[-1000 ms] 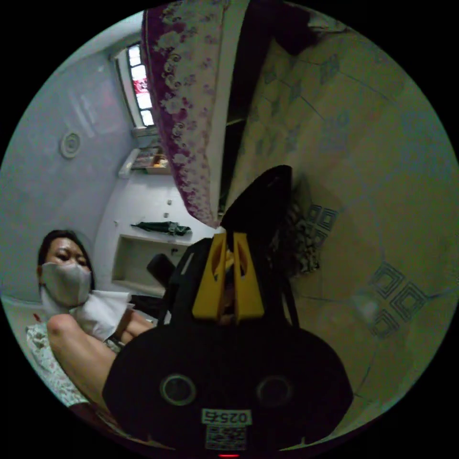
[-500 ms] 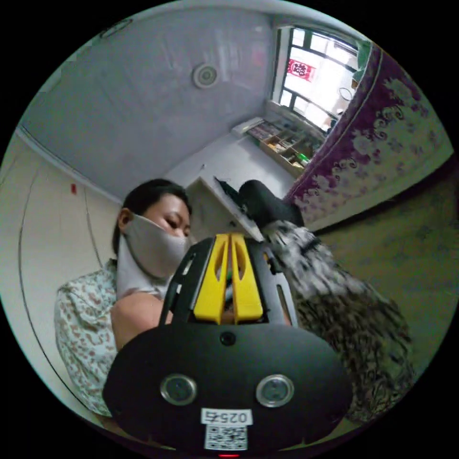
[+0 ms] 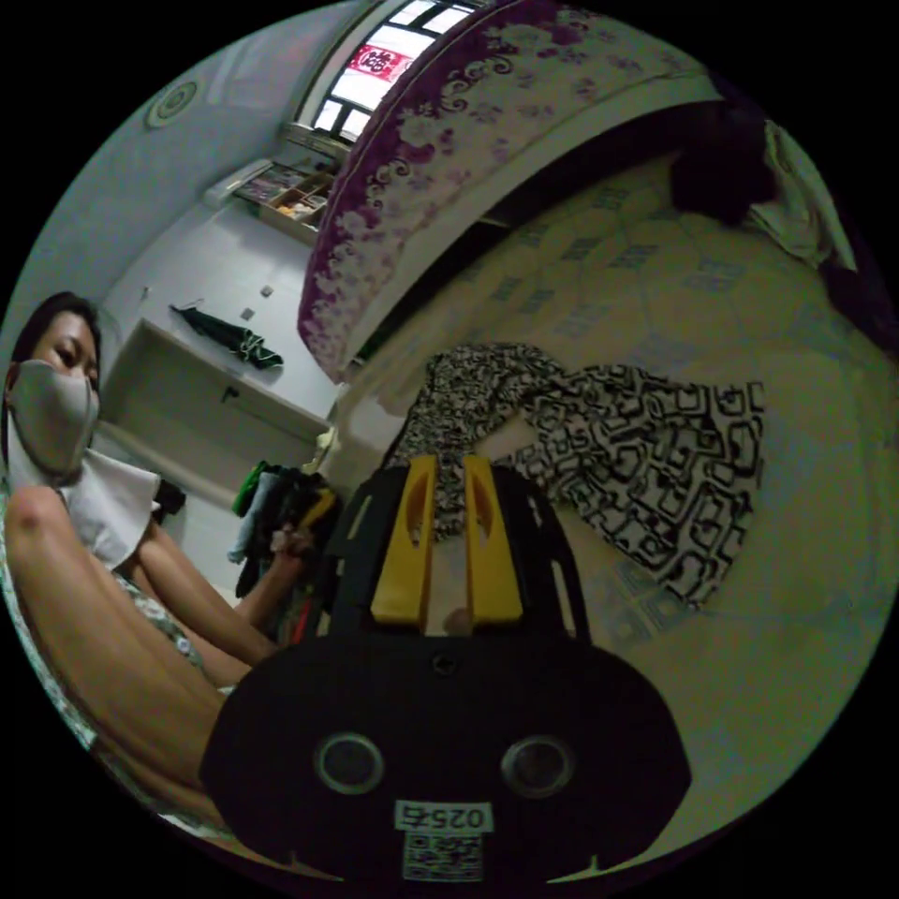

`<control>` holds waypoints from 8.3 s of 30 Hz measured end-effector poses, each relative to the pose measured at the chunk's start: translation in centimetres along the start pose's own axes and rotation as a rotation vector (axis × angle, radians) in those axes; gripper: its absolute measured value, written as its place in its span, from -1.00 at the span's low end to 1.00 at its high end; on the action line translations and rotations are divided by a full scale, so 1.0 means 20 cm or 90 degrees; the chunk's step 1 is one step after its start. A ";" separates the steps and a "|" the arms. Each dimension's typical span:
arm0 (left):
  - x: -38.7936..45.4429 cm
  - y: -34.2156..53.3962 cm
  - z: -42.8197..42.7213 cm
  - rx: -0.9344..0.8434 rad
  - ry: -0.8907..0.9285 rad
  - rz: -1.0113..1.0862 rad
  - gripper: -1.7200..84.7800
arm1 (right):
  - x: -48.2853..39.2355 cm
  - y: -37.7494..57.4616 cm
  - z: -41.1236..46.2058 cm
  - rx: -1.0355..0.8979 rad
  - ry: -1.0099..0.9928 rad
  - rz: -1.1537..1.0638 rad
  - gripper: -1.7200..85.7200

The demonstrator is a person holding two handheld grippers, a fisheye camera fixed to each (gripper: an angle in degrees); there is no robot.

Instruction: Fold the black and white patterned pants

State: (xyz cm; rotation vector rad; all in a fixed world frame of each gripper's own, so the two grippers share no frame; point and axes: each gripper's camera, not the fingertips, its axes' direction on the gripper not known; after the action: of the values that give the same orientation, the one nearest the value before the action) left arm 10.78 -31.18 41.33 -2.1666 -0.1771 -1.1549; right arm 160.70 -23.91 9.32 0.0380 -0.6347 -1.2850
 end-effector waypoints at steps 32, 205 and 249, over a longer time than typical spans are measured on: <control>0.33 -0.34 0.10 -0.265 -0.294 -0.080 -0.98 | -0.08 -0.82 0.36 -0.170 0.518 0.105 -0.98; -0.02 -1.07 0.75 -0.477 0.257 -0.046 -0.75 | 0.47 -2.15 2.10 -0.555 -0.160 0.040 -0.85; 0.55 -0.77 1.02 -0.407 0.432 -0.114 -0.98 | 0.85 -1.82 1.86 -0.631 -0.349 -0.006 -0.96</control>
State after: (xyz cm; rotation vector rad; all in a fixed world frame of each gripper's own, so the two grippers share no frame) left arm 25.18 -8.89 49.58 -2.1349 0.3515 -2.2081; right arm 114.00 -38.52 33.78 -1.1532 -0.3874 -1.5074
